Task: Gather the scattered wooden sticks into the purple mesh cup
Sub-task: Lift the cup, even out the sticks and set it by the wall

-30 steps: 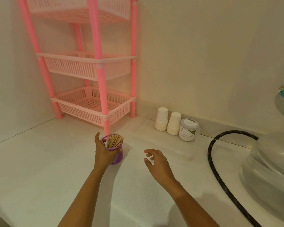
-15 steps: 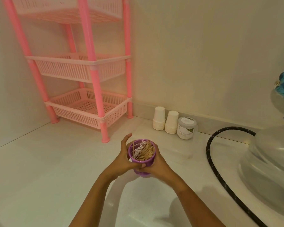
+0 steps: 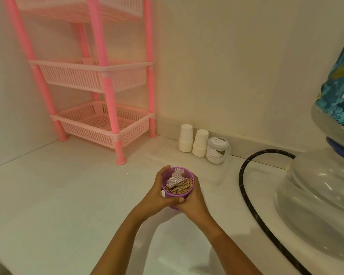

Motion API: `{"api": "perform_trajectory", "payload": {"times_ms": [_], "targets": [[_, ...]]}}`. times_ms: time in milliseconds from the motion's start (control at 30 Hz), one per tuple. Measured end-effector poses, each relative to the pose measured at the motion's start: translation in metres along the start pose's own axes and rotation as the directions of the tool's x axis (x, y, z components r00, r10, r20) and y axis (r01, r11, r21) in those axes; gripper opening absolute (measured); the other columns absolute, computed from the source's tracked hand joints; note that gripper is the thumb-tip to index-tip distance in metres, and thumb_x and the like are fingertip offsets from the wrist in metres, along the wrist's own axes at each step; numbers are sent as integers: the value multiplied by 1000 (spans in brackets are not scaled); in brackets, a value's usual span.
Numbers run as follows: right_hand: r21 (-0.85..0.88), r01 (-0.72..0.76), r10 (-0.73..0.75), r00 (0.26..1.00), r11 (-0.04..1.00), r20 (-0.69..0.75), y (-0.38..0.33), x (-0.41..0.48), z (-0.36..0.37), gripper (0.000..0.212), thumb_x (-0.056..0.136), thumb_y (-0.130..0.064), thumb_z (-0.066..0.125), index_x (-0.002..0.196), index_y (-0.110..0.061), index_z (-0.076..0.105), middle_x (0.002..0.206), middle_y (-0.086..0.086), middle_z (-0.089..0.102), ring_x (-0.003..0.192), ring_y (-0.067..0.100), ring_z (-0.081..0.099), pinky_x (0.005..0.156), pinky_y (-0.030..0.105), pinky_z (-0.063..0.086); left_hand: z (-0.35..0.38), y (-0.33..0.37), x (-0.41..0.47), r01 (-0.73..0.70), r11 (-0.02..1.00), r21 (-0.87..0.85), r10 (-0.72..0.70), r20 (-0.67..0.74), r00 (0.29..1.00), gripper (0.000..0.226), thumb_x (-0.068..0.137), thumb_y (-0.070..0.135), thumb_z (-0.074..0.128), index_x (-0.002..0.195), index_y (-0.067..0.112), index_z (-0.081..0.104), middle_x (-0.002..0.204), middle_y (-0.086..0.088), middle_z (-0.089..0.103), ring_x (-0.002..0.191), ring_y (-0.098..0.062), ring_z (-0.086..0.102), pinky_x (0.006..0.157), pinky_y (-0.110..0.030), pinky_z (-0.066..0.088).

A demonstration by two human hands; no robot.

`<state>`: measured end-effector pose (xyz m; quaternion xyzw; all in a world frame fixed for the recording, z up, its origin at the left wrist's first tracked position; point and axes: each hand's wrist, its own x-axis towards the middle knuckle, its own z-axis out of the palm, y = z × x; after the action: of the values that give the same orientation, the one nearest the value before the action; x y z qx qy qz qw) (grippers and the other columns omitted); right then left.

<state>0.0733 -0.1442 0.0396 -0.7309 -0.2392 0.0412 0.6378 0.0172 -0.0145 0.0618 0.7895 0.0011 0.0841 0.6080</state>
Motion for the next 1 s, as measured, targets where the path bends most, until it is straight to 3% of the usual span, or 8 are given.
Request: {"api": "perform_trajectory", "payload": {"times_ms": [100,233,400,600,733,833,933,1000], "targets": [[30,-36,32,991,999,127,0,-8,-15,100,53,-12,91,129,-40,33,124,-22,48,114,-7,51,75,8,52,5,4,-1,14,1000,3,-14,0,1000,99,65,7,84,136,42,23,132,18,46,114,14,50,87,-4,45],[-17,-53,56,952,998,299,-5,-16,-40,105,52,-21,93,133,-46,30,128,-23,49,120,-5,50,90,22,55,-1,12,-6,38,999,17,-41,161,986,112,62,13,85,140,47,14,132,16,49,120,-2,54,95,-19,50],[-22,3,-2,997,1000,78,-10,-17,-40,95,52,-17,92,128,-36,38,125,-16,52,118,7,51,85,17,54,10,12,-11,27,1000,-16,-25,130,991,102,69,14,81,139,46,14,140,19,39,128,-1,44,102,-15,43],[42,31,-31,1000,999,2,0,-27,-28,91,55,-10,91,123,-36,37,116,-20,51,110,3,53,72,1,48,30,-1,-17,8,1000,4,-8,27,1000,86,65,23,83,132,43,32,135,21,44,120,9,47,90,-8,45],[61,-4,-1,997,998,77,5,-31,-30,94,57,-10,90,126,-39,34,123,-14,48,116,6,50,73,2,49,32,-2,-16,22,1000,2,-22,-17,1000,82,64,17,84,126,41,37,129,20,47,114,12,50,87,-7,47],[55,6,-16,984,998,180,6,-29,-43,99,54,-14,92,127,-46,35,125,-23,48,116,-5,51,76,9,52,29,2,-15,32,999,12,-33,47,998,86,62,18,84,131,38,37,131,17,50,121,0,50,94,-16,49],[25,-23,16,967,999,255,8,-26,-53,99,50,-19,94,127,-45,38,124,-18,54,117,2,54,82,21,57,26,5,-16,46,999,5,-46,96,994,88,62,17,83,135,33,37,134,12,50,125,-10,49,100,-25,48],[-27,-13,18,973,1000,229,7,-23,-54,95,48,-25,94,122,-51,40,122,-22,55,117,4,54,84,19,56,26,5,-15,49,999,3,-50,105,993,91,64,15,83,139,30,34,138,10,47,128,-11,47,105,-28,45]]}}
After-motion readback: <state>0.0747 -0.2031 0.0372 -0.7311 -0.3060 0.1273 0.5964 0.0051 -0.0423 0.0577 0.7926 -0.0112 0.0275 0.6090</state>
